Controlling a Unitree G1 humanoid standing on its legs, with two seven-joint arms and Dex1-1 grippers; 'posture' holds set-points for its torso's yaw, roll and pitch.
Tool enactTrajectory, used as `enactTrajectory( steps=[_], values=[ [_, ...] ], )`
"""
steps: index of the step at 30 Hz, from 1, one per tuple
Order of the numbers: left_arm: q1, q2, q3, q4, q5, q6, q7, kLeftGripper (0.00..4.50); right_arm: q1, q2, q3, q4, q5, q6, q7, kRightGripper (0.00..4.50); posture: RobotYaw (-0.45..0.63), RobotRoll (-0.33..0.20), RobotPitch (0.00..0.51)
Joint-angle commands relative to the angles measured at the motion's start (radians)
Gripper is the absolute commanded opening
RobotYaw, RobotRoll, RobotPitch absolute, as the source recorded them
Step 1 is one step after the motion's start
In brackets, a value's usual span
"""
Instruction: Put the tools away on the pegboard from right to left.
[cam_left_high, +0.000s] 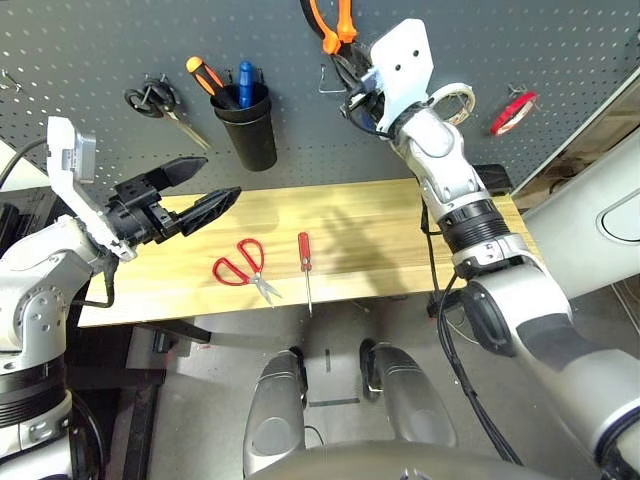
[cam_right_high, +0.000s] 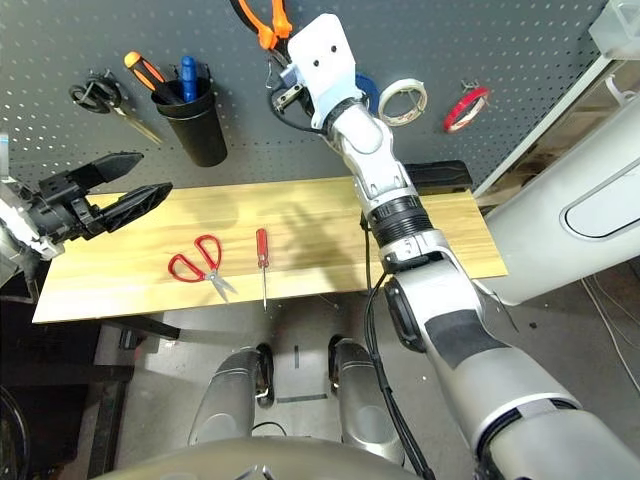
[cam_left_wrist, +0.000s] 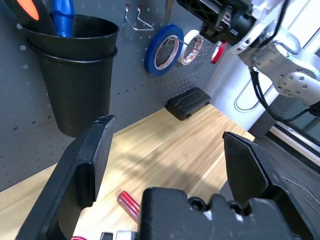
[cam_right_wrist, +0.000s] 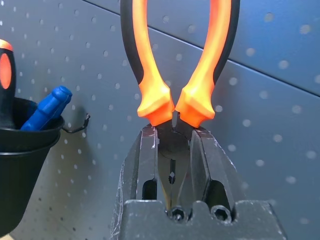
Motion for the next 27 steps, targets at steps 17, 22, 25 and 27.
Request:
enactTrajectory(
  steps=[17, 22, 25, 27],
  values=[
    [0.041, 0.049, 0.017, -0.101, -0.074, 0.082, 0.028, 4.5, -0.069, 0.008, -0.008, 0.161, -0.046, -0.151, -0.093, 0.76, 0.12, 0.0, 0.198],
    [0.046, 0.065, 0.024, -0.114, -0.095, 0.102, 0.031, 4.5, -0.08, 0.01, -0.011, 0.175, -0.044, -0.165, -0.095, 0.76, 0.13, 0.0, 0.218],
    [0.042, 0.077, 0.026, -0.117, -0.107, 0.114, 0.033, 4.5, -0.092, 0.012, -0.011, 0.173, -0.042, -0.177, -0.09, 0.76, 0.13, 0.0, 0.236],
    [0.041, 0.082, 0.028, -0.119, -0.114, 0.12, 0.035, 4.5, -0.097, 0.013, -0.011, 0.171, -0.041, -0.18, -0.089, 0.76, 0.13, 0.0, 0.239]
  ],
)
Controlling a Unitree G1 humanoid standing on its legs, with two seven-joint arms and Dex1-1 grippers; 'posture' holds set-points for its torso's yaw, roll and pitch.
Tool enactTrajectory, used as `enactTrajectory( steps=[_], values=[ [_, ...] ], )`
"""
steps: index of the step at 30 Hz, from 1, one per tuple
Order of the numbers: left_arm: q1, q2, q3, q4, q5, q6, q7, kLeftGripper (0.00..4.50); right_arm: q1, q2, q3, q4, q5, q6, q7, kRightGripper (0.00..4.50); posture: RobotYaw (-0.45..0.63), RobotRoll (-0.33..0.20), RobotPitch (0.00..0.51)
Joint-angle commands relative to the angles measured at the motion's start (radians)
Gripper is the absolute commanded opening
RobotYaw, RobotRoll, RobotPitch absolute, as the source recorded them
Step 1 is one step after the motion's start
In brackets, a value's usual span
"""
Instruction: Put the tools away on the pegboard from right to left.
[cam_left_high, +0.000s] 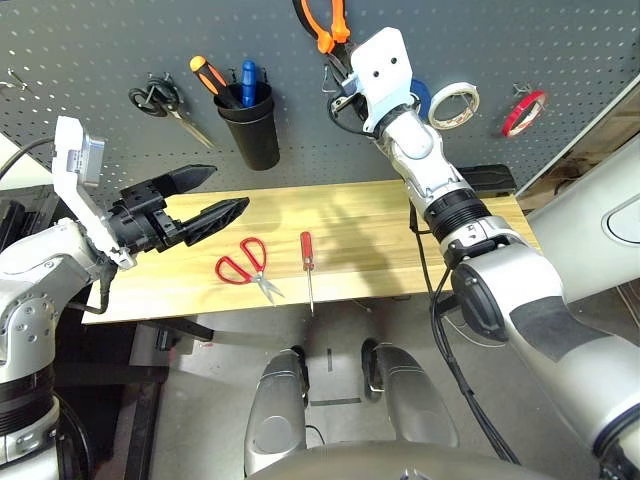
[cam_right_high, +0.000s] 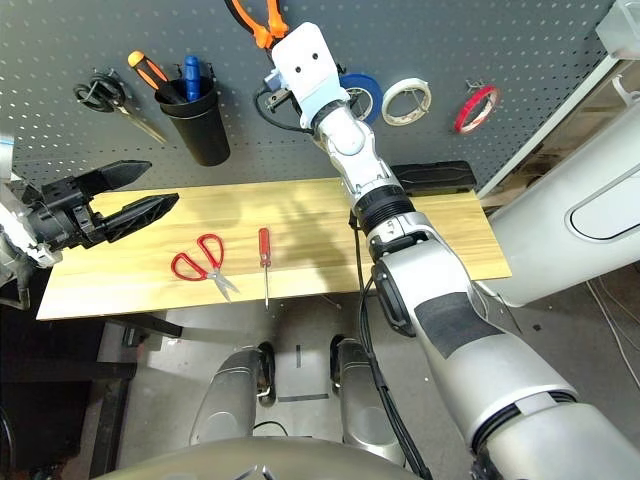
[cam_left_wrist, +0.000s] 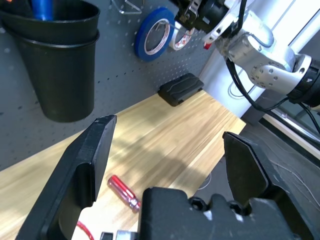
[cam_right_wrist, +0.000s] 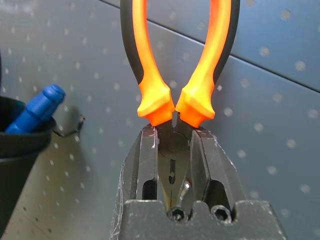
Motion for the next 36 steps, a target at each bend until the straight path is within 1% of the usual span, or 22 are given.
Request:
enactTrajectory(
  steps=[1, 5, 12, 23, 32, 36],
  values=[
    [0.008, 0.018, 0.012, -0.026, -0.024, 0.023, 0.003, 4.5, -0.029, 0.0, -0.012, -0.006, 0.005, -0.031, -0.001, 0.76, 0.13, 0.0, 0.248],
    [0.0, 0.028, 0.008, -0.032, -0.04, 0.039, 0.006, 4.5, -0.047, 0.001, -0.017, -0.009, 0.013, -0.038, 0.002, 0.76, 0.13, 0.0, 0.267],
    [-0.002, 0.033, 0.007, -0.04, -0.052, 0.051, 0.011, 4.5, -0.058, -0.003, -0.024, -0.005, 0.02, -0.042, 0.0, 0.76, 0.14, 0.0, 0.269],
    [-0.001, 0.034, -0.001, -0.046, -0.059, 0.053, 0.015, 4.5, -0.061, -0.018, -0.024, 0.088, 0.001, -0.064, -0.04, 0.76, 0.14, 0.0, 0.265],
    [-0.023, 0.015, -0.03, -0.035, -0.044, 0.033, 0.022, 4.5, -0.041, -0.006, -0.059, 0.123, 0.035, -0.042, -0.021, 0.76, 0.13, 0.0, 0.257],
    [-0.031, 0.011, -0.042, -0.025, -0.036, 0.023, 0.02, 4.5, -0.029, -0.002, -0.06, 0.126, 0.032, -0.033, -0.031, 0.76, 0.12, 0.0, 0.25]
  ],
)
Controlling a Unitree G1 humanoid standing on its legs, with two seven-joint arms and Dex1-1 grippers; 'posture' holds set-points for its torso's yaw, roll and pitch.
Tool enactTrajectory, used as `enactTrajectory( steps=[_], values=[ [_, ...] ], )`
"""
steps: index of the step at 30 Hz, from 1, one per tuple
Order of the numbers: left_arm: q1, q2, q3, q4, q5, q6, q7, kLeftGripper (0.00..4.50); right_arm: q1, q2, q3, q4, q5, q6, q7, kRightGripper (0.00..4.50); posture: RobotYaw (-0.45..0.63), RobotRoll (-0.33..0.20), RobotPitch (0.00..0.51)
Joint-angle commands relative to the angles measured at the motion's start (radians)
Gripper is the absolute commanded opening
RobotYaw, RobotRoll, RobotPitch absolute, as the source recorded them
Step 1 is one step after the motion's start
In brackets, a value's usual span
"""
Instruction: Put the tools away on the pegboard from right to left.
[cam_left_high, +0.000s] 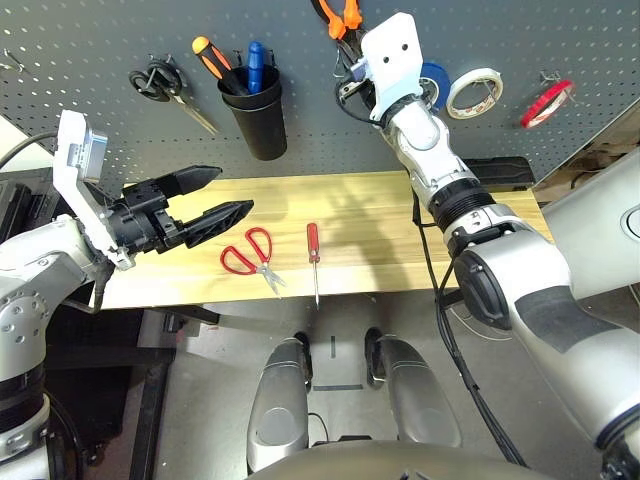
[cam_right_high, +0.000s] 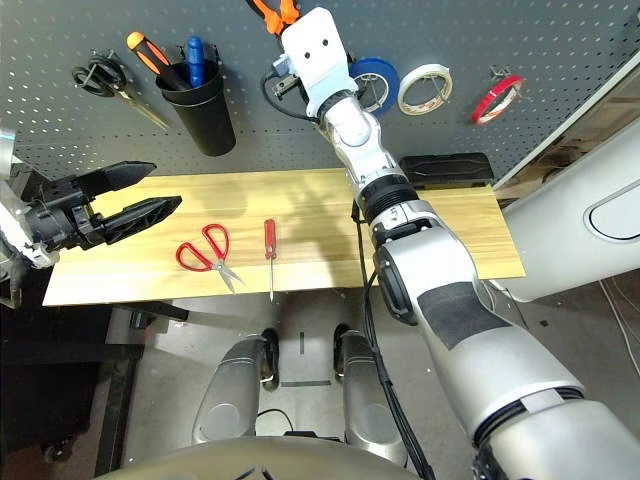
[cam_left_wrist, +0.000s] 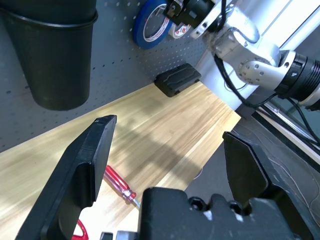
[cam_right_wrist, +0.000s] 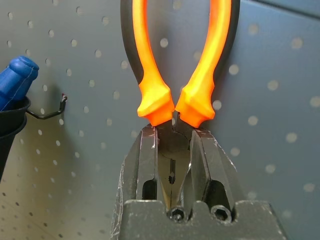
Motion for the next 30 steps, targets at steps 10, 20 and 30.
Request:
enactTrajectory(
  steps=[10, 20, 30],
  values=[
    [-0.014, -0.023, -0.049, 0.016, 0.034, -0.044, -0.008, 4.5, 0.037, 0.006, -0.016, -0.013, 0.01, 0.017, 0.004, 2.82, 0.11, 0.0, 0.234],
    [-0.018, -0.039, -0.063, 0.021, 0.05, -0.06, -0.008, 4.5, 0.06, -0.009, -0.01, -0.078, 0.012, 0.022, 0.022, 4.47, 0.11, 0.0, 0.22],
    [-0.025, -0.05, -0.081, 0.044, 0.072, -0.086, -0.016, 4.5, 0.169, -0.035, -0.013, -0.503, 0.127, 0.255, 0.174, 4.47, 0.1, 0.0, 0.208]
  ],
)
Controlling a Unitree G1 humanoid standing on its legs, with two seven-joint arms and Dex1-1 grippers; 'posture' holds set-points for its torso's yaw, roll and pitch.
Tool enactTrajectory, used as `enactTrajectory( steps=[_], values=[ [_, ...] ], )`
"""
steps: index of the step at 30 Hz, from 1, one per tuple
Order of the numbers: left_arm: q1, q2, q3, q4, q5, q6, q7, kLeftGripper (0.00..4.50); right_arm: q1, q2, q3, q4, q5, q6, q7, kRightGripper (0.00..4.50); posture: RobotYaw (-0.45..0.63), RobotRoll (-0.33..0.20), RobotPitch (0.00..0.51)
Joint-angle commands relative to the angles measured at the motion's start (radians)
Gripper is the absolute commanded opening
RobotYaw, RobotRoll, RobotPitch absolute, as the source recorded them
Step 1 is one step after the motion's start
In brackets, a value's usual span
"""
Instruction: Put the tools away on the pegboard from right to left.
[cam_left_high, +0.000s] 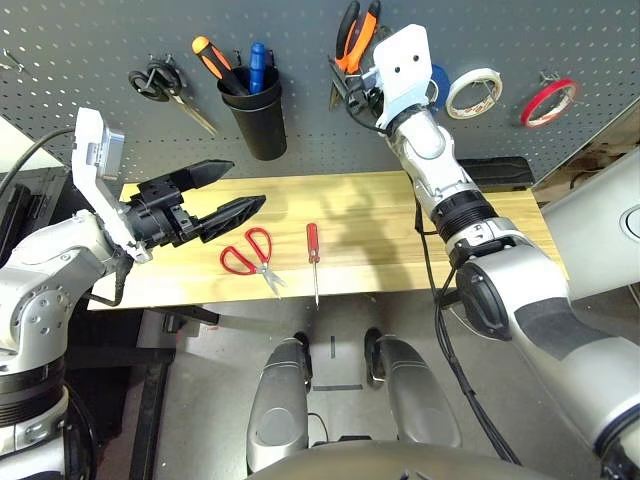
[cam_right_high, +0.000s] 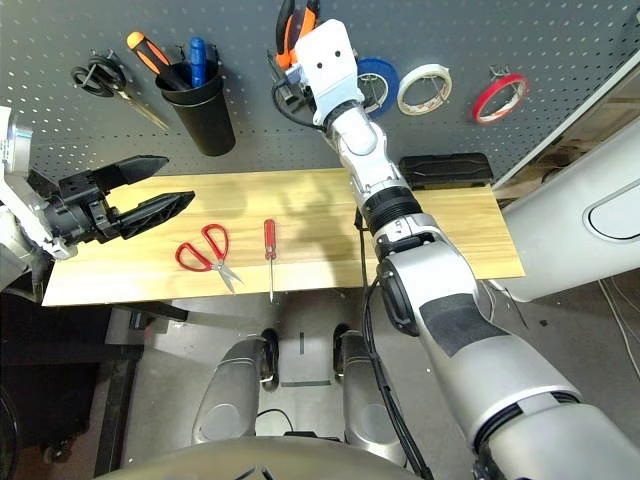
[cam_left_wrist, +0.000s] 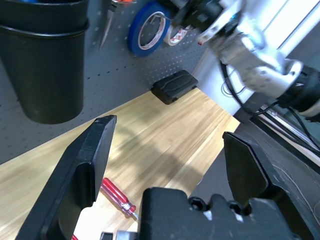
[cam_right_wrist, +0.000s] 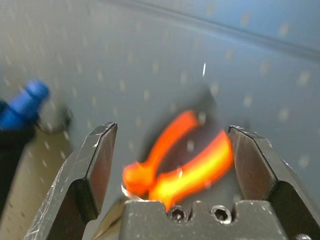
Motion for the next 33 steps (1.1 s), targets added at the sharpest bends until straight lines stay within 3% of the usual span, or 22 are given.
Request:
enactTrajectory(
  steps=[1, 7, 11, 13, 21, 26, 33],
  values=[
    [0.006, -0.002, -0.018, 0.01, 0.02, -0.015, -0.016, 4.5, 0.05, -0.012, -0.007, -0.227, 0.102, 0.227, 0.104, 4.47, 0.09, 0.0, 0.207],
    [0.026, -0.004, -0.025, 0.021, 0.044, -0.015, -0.016, 4.5, 0.163, -0.132, 0.048, -0.573, 0.171, 0.706, 0.26, 4.47, 0.08, 0.0, 0.204],
    [0.043, -0.004, -0.04, 0.032, 0.068, -0.023, -0.02, 4.5, 0.234, -0.194, 0.063, -0.805, 0.312, 1.087, 0.352, 4.47, 0.07, 0.0, 0.197],
    [0.048, -0.007, -0.052, 0.037, 0.079, -0.022, -0.018, 4.5, 0.272, -0.221, 0.075, -0.865, 0.346, 1.19, 0.376, 4.47, 0.07, 0.0, 0.194],
    [0.045, -0.054, -0.157, 0.063, 0.132, 0.009, 0.025, 4.5, 0.469, -0.338, 0.164, -0.93, 0.345, 1.179, 0.502, 4.47, 0.06, 0.0, 0.172],
    [0.039, -0.094, -0.223, 0.078, 0.179, 0.0, 0.036, 4.5, 0.558, -0.36, 0.192, -0.917, 0.329, 1.158, 0.516, 4.47, 0.05, 0.0, 0.167],
    [-0.003, -0.169, -0.357, 0.134, 0.292, 0.062, 0.136, 4.5, 0.656, -0.446, 0.221, -0.932, 0.299, 0.965, 0.634, 4.47, 0.04, 0.0, 0.173]
  ],
)
